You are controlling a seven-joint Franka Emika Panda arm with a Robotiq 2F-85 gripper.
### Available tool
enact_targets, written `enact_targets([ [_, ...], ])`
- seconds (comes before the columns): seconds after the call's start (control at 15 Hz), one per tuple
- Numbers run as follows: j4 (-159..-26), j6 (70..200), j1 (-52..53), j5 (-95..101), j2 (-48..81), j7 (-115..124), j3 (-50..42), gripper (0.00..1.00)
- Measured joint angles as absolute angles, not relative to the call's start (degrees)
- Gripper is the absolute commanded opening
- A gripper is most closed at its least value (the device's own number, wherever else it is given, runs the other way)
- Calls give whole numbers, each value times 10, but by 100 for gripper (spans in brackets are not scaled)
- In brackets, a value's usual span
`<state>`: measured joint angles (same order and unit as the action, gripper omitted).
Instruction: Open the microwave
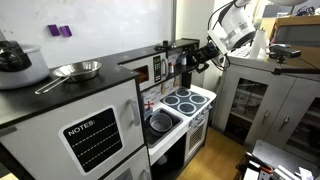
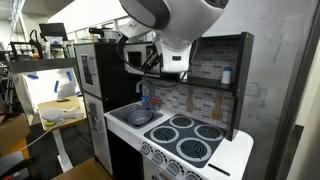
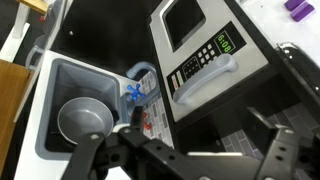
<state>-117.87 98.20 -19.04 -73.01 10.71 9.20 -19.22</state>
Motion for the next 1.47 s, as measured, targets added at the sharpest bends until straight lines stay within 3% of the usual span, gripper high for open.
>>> enact_targets([
  [1.47,-1085,812,-217,-781,221,185,-192,100],
])
